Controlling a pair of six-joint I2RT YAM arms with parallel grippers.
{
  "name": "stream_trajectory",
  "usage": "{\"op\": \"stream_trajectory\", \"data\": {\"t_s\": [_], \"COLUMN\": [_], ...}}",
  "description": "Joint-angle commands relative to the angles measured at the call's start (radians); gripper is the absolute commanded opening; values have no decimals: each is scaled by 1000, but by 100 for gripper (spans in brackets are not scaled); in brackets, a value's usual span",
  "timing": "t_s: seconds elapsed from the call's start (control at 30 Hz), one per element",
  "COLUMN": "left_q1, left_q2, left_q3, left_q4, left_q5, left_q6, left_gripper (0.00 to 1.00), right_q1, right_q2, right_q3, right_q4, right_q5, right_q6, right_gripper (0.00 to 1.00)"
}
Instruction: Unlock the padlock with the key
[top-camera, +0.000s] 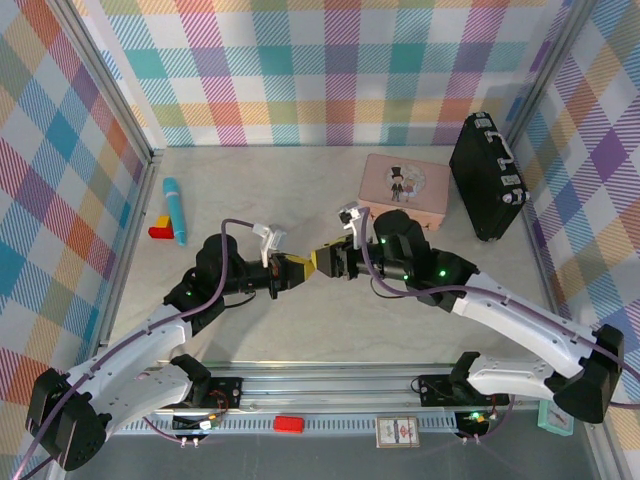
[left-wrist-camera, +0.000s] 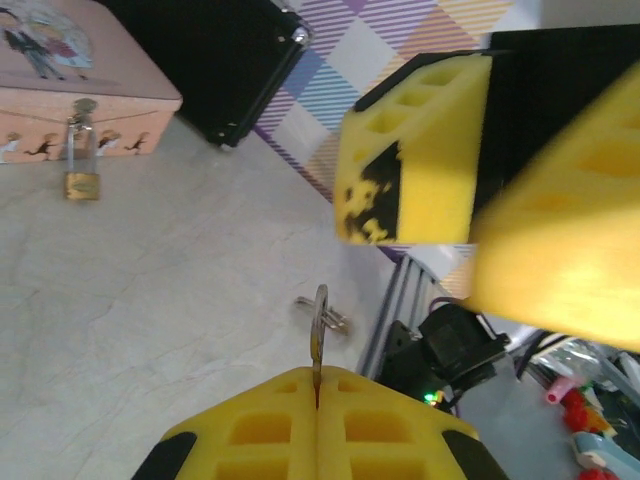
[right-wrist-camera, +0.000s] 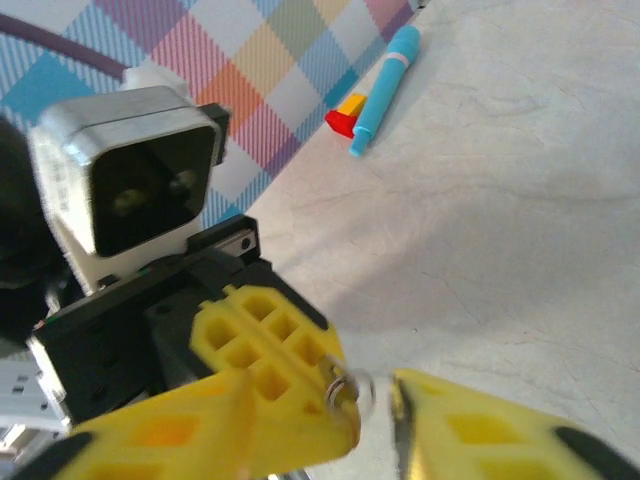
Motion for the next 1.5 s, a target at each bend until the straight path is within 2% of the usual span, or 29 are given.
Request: {"op": "stream_trajectory", "data": {"t_s": [0.0,0.07,0.2,0.27,0.33,0.4,0.57,0.67,0.87,0.93,1.0,1.03,1.1,1.13,1.2,1.3,1.47], "left_q1": [-8,-21,-48,-74,-94,-95,-95,-96,-131,-179,-201,-208,-240,-263,-285,-288,-288], "left_q2": [20,44,125,196,279,350,511,588,689,715,706,701,695,693,708,730,691], "left_q3": [47,52,114,177,260,339,592,732,1013,1073,1088,1102,1109,1100,1099,1109,1076], "left_q4": [-67,-85,-159,-250,-354,-430,-768,-933,-1312,-1434,-1444,-1455,-1475,-1478,-1493,-1511,-1461], "left_q5": [-12,-8,31,6,-40,-78,-229,-286,-436,-504,-495,-447,-397,-405,-427,-427,-360], "left_q6": [63,95,168,225,276,309,430,503,716,817,852,862,888,902,910,916,940], "left_gripper": [0,0,0,0,0,0,0,0,0,0,0,0,0,0,0,0,0], "right_q1": [-73,-122,-140,-144,-148,-169,-256,-290,-295,-296,-296,-297,-295,-296,-296,-295,-295], "right_q2": [-30,-54,-118,-166,-217,-247,-330,-383,-392,-358,-300,-270,-228,-218,-209,-178,-159], "right_q3": [-12,-38,-93,-146,-218,-274,-422,-534,-637,-659,-658,-645,-631,-647,-665,-637,-646], "right_q4": [-48,-59,-86,-57,10,72,237,364,519,600,667,678,709,763,816,795,835], "right_q5": [-140,-227,-272,-308,-295,-264,-171,-157,-241,-300,-389,-450,-528,-546,-559,-652,-728], "right_q6": [-95,-188,-393,-473,-513,-511,-390,-341,-337,-321,-300,-297,-297,-293,-294,-308,-282], "right_gripper": [49,54,57,58,64,66,67,70,72,72,71,70,59,58,59,58,56]}}
